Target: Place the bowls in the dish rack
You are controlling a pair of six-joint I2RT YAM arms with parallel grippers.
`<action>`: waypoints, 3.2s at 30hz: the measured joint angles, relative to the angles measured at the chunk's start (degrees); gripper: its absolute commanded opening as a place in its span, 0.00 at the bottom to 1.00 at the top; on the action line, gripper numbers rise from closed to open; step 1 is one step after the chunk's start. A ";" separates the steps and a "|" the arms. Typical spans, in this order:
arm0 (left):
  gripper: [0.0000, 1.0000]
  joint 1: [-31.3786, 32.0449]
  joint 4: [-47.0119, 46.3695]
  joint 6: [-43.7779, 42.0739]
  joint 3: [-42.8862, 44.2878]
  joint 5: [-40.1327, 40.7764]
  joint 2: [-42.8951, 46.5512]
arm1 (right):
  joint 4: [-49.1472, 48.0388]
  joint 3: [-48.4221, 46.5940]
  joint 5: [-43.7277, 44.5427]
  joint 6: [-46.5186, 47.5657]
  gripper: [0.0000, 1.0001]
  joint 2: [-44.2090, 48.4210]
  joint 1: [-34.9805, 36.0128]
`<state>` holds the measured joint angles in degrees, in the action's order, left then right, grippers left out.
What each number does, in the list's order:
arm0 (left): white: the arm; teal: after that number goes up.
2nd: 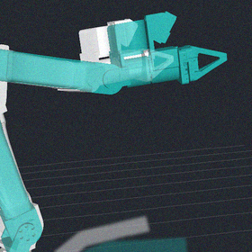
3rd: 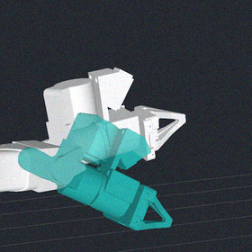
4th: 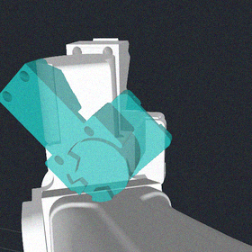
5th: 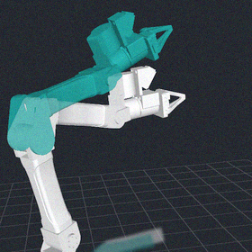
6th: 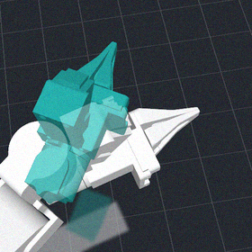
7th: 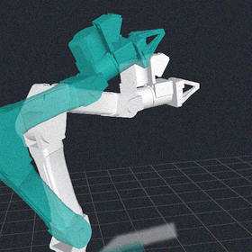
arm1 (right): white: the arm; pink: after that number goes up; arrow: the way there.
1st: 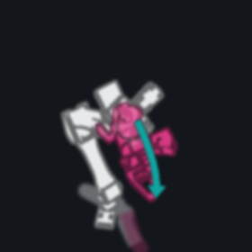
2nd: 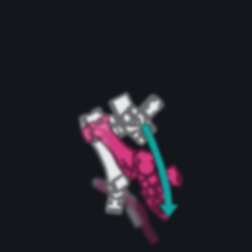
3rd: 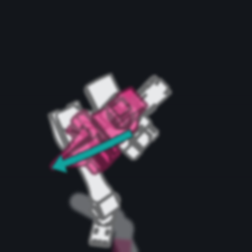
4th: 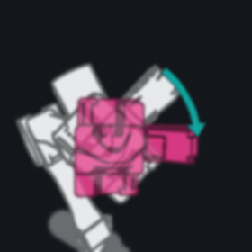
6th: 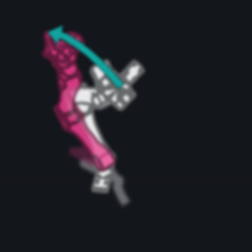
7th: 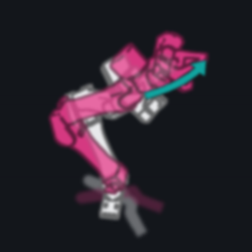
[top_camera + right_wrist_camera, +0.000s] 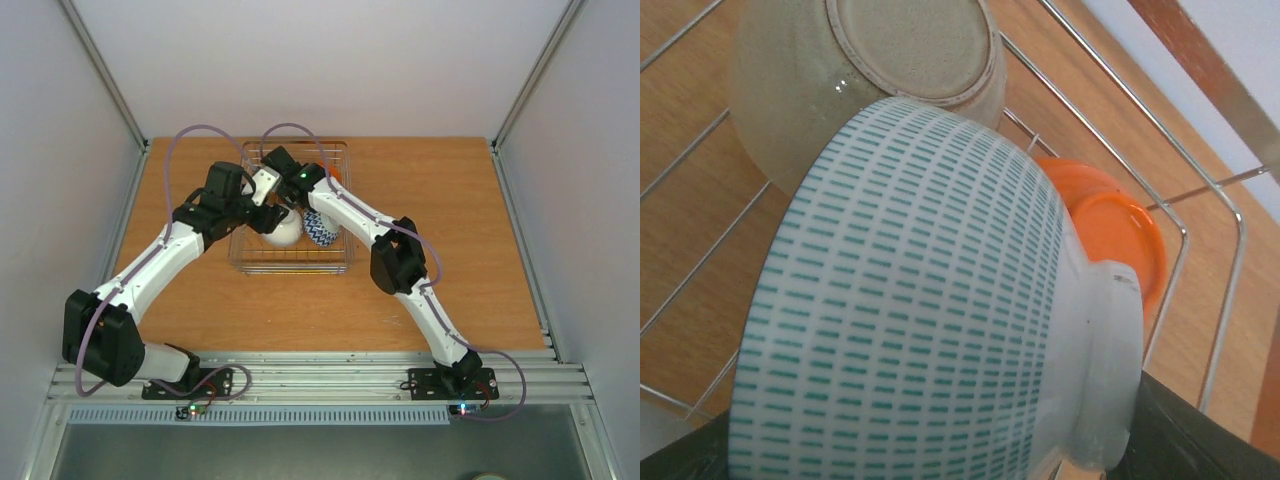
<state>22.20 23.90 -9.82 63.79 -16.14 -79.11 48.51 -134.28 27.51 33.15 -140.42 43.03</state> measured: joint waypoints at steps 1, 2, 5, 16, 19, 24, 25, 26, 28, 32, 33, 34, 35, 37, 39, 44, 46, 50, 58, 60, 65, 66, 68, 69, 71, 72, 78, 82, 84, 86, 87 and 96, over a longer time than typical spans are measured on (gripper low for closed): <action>0.67 -0.02 -0.04 0.00 0.00 -0.02 0.00 | 0.61 -1.11 0.55 0.24 0.01 -0.61 0.11; 0.67 -0.07 -0.07 0.02 0.00 0.00 -0.02 | 1.49 -2.38 1.11 0.44 0.01 -1.31 0.22; 0.67 -0.15 -0.37 0.22 0.00 0.09 -0.02 | 5.29 -8.96 3.28 1.25 0.01 -4.96 0.46; 0.67 -0.35 -0.55 0.35 0.00 0.11 -0.50 | 9.31 -12.22 4.24 2.05 0.59 -7.98 0.42; 0.67 -0.35 -0.48 0.35 0.00 0.13 -0.59 | 9.46 -11.69 3.19 1.84 0.66 -7.96 0.42; 0.67 -0.31 -0.55 0.15 0.00 0.04 -0.72 | 9.29 -10.19 1.38 1.33 0.79 -7.10 0.46; 0.67 -0.28 -0.52 0.07 0.00 0.00 -0.74 | 9.09 -9.64 1.05 1.25 0.81 -6.69 0.44; 0.67 -0.24 -0.50 -0.07 0.00 -0.04 -0.74 | 8.81 -9.05 0.50 1.20 0.83 -6.23 0.42; 0.67 -0.20 -0.50 -0.13 0.00 -0.11 -0.74 | 8.28 -8.02 -0.37 1.01 0.85 -5.29 0.44; 0.67 0.00 -0.66 -0.74 0.00 -0.52 -0.74 | 6.69 -5.14 -2.36 0.37 0.88 -3.08 0.48; 0.67 0.00 -0.72 -0.85 0.00 -0.61 -0.74 | 5.88 -3.21 -3.50 0.26 0.88 -1.73 0.48; 0.67 0.00 -0.94 -0.94 0.00 -0.83 -0.74 | 5.55 -2.56 -4.00 0.24 0.88 -1.20 0.48; 0.67 0.00 -1.09 -0.96 0.00 -1.01 -0.74 | 5.31 -1.79 -4.48 0.15 0.88 -0.55 0.46; 0.67 0.02 -1.62 -1.11 0.04 -1.33 -0.72 | 4.92 -0.81 -5.81 0.13 0.88 0.46 0.48; 0.67 0.02 -2.29 -1.16 0.07 -1.51 -0.72 | 4.46 -0.35 -6.64 0.11 0.88 0.98 0.50; 0.67 0.04 -3.23 -1.16 0.07 -1.60 -0.72 | 3.41 1.55 -7.82 0.07 0.88 2.27 0.50; 0.67 0.04 -3.23 -1.16 0.07 -1.57 -0.72 | 3.23 1.95 -7.93 0.00 0.88 2.45 0.50; 0.67 0.04 -3.21 -1.18 0.07 -1.55 -0.72 | 1.97 3.85 -8.00 -0.28 0.88 3.52 0.50; 0.67 0.04 -3.43 -1.18 0.07 -1.57 -0.72 | -0.42 6.86 -7.52 -1.09 0.87 5.11 0.57; 0.67 0.04 -3.45 -1.18 0.07 -1.60 -0.72 | -1.03 7.93 -7.41 -1.27 0.87 5.86 0.57; 0.67 0.35 -4.46 -1.53 0.22 -2.56 -0.72 | -1.62 11.78 -7.58 -2.38 0.87 8.96 0.42; 0.67 0.50 -4.79 -1.75 0.35 -2.80 -0.68 | -1.57 12.35 -7.50 -2.73 0.87 9.60 0.39; 0.67 0.94 -5.29 -2.45 0.42 -3.04 -0.39 | -1.57 14.16 -7.43 -3.61 0.87 11.21 0.39; 0.67 1.29 -5.33 -2.40 0.42 -2.84 -0.09 | -1.79 15.78 -7.45 -4.11 0.87 12.48 0.42; 0.67 1.25 -5.31 -2.84 0.42 -1.53 0.42 | -1.55 19.71 -7.58 -5.40 0.88 15.91 0.28; 0.67 1.16 -5.25 -2.71 0.42 -0.39 0.63 | -1.44 21.35 -7.54 -6.03 0.88 17.55 0.09; 0.67 0.13 -3.13 -2.36 0.39 6.27 -0.26 | -3.13 36.04 -7.65 -11.32 0.93 35.85 0.24; 0.67 -0.04 -2.95 -2.32 0.39 8.81 -0.76 | -4.52 45.62 -6.16 -14.62 0.98 47.82 0.85; 0.67 -0.17 -3.13 -2.21 0.39 9.51 -0.74 | -4.28 50.14 -5.09 -16.13 0.99 52.09 1.03; 0.67 -0.42 -3.15 -2.19 0.35 9.97 -0.74 | -3.91 54.38 -4.09 -17.70 0.98 55.10 1.03; 0.67 -0.50 -3.17 -2.19 0.33 10.16 -0.74 | -3.48 55.93 -3.74 -18.29 0.98 56.06 1.03; 0.68 -4.44 -3.17 -2.01 0.26 10.75 0.87 | -0.83 67.14 -3.74 -24.65 0.99 66.20 0.96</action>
<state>17.76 20.73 -11.84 64.05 -5.39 -78.24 47.68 -67.13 23.77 8.49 -74.22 43.99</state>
